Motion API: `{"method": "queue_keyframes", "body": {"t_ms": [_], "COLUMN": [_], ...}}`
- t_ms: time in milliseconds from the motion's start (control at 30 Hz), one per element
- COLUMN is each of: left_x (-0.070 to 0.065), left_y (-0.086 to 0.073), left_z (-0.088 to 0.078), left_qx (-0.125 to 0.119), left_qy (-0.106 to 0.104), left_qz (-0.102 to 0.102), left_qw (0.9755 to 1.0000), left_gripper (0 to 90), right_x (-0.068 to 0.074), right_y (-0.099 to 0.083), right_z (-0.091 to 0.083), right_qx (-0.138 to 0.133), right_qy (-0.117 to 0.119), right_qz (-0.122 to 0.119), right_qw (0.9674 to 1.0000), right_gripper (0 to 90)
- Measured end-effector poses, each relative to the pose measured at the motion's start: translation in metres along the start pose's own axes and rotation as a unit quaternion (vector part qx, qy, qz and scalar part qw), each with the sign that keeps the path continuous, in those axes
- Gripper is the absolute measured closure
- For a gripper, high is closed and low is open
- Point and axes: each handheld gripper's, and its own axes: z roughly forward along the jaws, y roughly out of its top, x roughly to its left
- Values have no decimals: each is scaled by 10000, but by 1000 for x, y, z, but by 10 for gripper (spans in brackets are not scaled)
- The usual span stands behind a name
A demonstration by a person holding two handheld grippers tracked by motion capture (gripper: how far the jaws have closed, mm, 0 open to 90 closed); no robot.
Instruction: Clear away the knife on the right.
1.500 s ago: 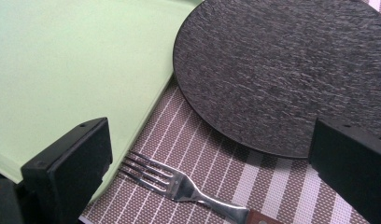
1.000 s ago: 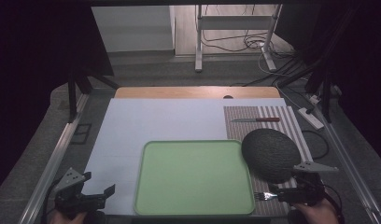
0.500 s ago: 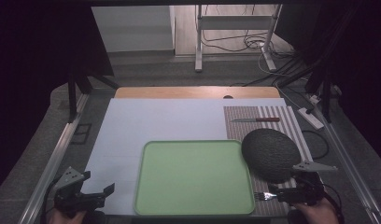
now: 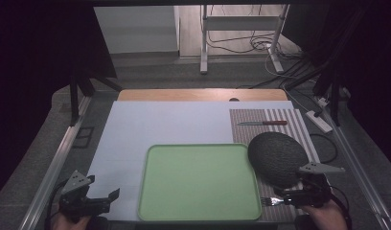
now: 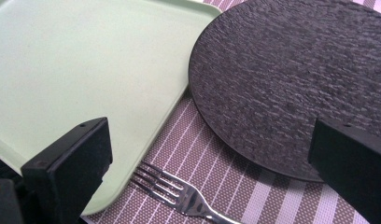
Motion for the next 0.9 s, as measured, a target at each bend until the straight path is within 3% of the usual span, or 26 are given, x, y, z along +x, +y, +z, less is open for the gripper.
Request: {"method": "queue_keyframes", "body": {"t_ms": [567,767,900], "left_x": [3,3,2], "left_y": [-1,-1,-1], "left_z": [-1,-1,-2], "left_qx": [-62,-79,-92], "left_qy": [-136,-132,-131], "left_qz": [-93,-58,-28], "left_qw": [9998,9999,9999], "left_gripper": [5,2,0], "right_x": [-5,-7,-9], "right_y": [18,24,31], "right_z": [9,15,19], "right_qx": [-244,-128,-104], "right_qy": [129,340,521], "right_qz": [-393,-475,-382], "right_qw": [9988,9982,9979], "right_gripper": [0,0,0]}}
